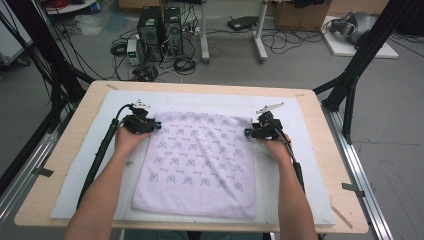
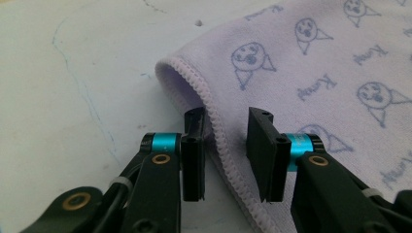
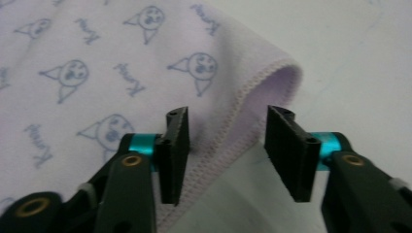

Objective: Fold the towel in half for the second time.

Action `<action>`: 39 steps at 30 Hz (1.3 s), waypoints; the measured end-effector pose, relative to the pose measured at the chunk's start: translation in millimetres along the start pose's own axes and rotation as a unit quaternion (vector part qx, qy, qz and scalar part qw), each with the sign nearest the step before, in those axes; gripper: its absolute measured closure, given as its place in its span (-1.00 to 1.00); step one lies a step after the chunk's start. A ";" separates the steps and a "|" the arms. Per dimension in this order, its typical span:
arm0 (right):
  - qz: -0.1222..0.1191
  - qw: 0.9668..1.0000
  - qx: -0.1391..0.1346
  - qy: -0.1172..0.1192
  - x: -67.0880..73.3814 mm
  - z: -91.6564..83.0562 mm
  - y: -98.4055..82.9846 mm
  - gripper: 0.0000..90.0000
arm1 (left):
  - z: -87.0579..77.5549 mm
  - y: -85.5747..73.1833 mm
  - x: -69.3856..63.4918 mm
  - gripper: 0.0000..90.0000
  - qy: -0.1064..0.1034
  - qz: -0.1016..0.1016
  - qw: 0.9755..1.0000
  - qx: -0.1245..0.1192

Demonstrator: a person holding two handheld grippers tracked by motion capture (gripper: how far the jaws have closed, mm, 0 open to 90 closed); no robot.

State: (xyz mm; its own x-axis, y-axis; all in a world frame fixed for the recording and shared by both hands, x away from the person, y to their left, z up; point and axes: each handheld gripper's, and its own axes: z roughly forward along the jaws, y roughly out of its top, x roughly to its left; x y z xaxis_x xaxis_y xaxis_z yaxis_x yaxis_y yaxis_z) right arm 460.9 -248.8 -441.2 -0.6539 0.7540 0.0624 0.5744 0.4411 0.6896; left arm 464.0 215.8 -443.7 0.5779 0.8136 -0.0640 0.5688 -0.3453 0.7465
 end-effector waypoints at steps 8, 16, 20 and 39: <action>0.010 1.000 -0.002 0.015 -1.0 0.5 0.3 0.42 | -0.4 -2.8 -0.3 0.73 -0.011 -0.018 1.000 -0.009; 0.009 0.999 0.004 0.037 0.2 0.2 2.4 0.83 | -0.7 -2.4 0.2 0.81 -0.016 -0.023 1.000 -0.009; 0.002 0.999 0.003 0.032 0.2 -2.8 3.4 0.87 | -4.0 -1.4 0.2 0.89 -0.014 -0.013 1.000 -0.016; -0.049 0.993 -0.075 0.079 44.8 -85.3 -7.5 0.87 | -92.7 -27.9 -36.6 0.92 -0.055 0.074 0.990 -0.111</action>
State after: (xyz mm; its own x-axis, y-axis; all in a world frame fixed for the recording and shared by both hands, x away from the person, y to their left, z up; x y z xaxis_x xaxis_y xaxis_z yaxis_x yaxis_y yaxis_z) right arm 385.3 -259.9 -382.0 -0.7791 0.6196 0.0948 0.4321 0.4212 0.7974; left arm 372.7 239.0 -400.8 0.7124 0.7018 -0.0063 0.3382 -0.3355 0.8792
